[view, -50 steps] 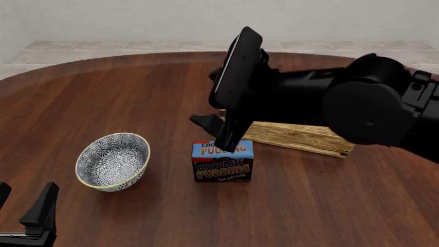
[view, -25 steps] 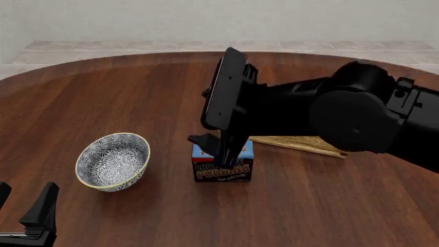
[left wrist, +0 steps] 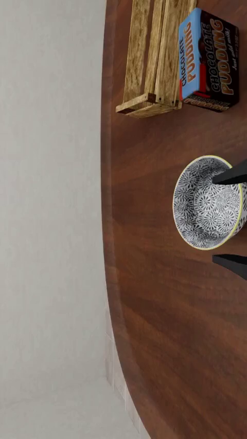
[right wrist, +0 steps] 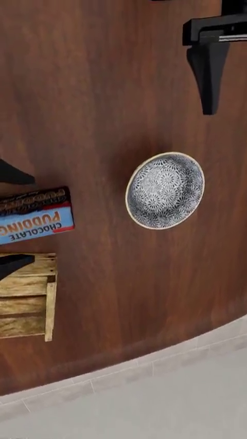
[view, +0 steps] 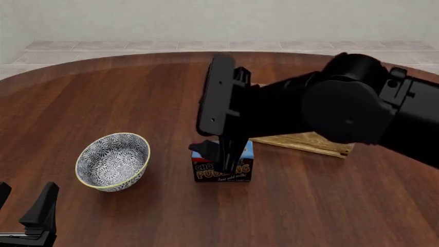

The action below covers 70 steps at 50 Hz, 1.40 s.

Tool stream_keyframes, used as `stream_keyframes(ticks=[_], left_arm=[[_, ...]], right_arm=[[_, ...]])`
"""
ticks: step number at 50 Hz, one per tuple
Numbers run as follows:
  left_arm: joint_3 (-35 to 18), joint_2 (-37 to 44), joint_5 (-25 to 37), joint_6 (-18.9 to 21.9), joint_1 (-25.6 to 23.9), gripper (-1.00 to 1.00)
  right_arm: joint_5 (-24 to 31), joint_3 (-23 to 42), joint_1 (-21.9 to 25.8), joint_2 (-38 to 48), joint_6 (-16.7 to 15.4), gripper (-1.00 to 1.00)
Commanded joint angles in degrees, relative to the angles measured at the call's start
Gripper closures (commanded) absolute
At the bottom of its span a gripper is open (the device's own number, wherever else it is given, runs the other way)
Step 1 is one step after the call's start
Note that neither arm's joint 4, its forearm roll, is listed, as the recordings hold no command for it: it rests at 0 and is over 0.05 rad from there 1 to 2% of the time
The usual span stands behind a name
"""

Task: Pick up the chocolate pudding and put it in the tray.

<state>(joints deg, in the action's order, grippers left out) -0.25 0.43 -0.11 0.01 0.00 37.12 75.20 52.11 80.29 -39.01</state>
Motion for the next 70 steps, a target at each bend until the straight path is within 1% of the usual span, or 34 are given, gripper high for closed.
stream_keyframes(ticks=[1, 3, 7, 9, 11, 16, 18, 23, 27, 32, 34, 39, 48, 70], left_arm=[[0.0, 0.0, 0.0, 0.0, 0.0, -1.0], [0.0, 0.0, 0.0, 0.0, 0.0, -1.0], [0.0, 0.0, 0.0, 0.0, 0.0, -1.0], [0.0, 0.0, 0.0, 0.0, 0.0, -1.0], [0.0, 0.0, 0.0, 0.0, 0.0, -1.0], [0.0, 0.0, 0.0, 0.0, 0.0, -1.0], [0.0, 0.0, 0.0, 0.0, 0.0, -1.0], [0.0, 0.0, 0.0, 0.0, 0.0, -1.0], [0.0, 0.0, 0.0, 0.0, 0.0, -1.0], [0.0, 0.0, 0.0, 0.0, 0.0, -1.0], [0.0, 0.0, 0.0, 0.0, 0.0, -1.0], [0.0, 0.0, 0.0, 0.0, 0.0, -1.0], [0.0, 0.0, 0.0, 0.0, 0.0, -1.0], [0.0, 0.0, 0.0, 0.0, 0.0, -1.0]], right_arm=[[3.7, 2.5, 0.3, 0.9, -1.8, -1.0], [4.1, 2.6, 0.3, 0.9, -2.0, -1.0], [4.6, 2.6, -0.8, 1.3, -3.9, -1.0], [5.2, 3.6, -1.1, 1.7, -3.8, -1.0], [5.1, 2.7, -1.4, 1.7, -4.9, -1.0], [5.2, 1.9, -1.8, 2.0, -5.9, -1.0], [4.8, 1.0, -3.2, 2.2, -8.1, -1.0], [5.8, 1.8, -3.2, 2.3, -8.2, -1.0], [5.2, 1.1, -4.3, 2.9, -9.7, -1.0], [5.6, 1.8, -4.6, 3.2, -9.8, -1.0], [5.3, 1.2, -5.2, 3.3, -10.8, -1.0], [5.4, 2.4, -5.8, 4.3, -11.0, -1.0], [4.6, 2.5, -5.9, 5.0, -11.0, -1.0], [2.6, 1.2, -5.4, 6.6, -8.8, -1.0]])
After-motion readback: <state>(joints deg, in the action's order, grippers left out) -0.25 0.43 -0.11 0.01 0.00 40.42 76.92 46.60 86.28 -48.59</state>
